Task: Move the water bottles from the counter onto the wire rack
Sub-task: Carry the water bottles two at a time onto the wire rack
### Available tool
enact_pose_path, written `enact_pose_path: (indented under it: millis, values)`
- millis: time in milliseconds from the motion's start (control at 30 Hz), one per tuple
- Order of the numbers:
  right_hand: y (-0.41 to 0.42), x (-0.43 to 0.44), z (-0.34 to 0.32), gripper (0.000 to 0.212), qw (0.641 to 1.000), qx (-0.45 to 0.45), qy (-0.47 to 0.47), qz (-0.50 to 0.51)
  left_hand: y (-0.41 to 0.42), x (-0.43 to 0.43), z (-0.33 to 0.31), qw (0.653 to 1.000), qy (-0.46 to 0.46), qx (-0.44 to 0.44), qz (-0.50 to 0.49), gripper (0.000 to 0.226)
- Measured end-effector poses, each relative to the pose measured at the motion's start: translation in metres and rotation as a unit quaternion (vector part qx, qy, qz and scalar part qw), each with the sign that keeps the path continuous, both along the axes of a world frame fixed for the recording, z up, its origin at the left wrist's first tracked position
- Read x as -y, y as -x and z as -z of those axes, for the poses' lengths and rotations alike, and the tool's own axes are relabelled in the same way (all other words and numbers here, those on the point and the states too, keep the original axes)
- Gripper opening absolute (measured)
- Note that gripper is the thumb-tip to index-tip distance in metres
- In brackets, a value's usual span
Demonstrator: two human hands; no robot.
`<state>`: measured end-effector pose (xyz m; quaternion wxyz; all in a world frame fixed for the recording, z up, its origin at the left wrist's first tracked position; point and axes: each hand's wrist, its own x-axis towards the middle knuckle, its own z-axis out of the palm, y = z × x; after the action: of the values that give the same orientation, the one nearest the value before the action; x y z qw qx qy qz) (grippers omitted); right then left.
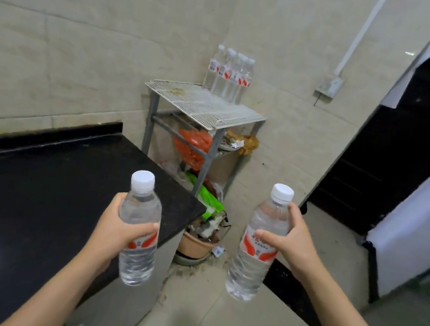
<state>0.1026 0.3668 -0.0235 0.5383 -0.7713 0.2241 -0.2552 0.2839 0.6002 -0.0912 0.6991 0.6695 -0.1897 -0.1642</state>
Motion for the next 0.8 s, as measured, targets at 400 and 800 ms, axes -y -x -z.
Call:
enact_pose_path:
  millis: [400,800]
  values:
    - [-0.120,0.147,0.015,0.073,0.998,-0.059,-0.015,-0.002,-0.113,0.144,-0.014,0.999,-0.019,0.009,-0.033,0.050]
    - [-0.203,0.343,-0.005,0.065,0.997,0.006,0.006,-0.072,-0.168,0.291,-0.082,0.983,-0.022,0.086,-0.162,0.049]
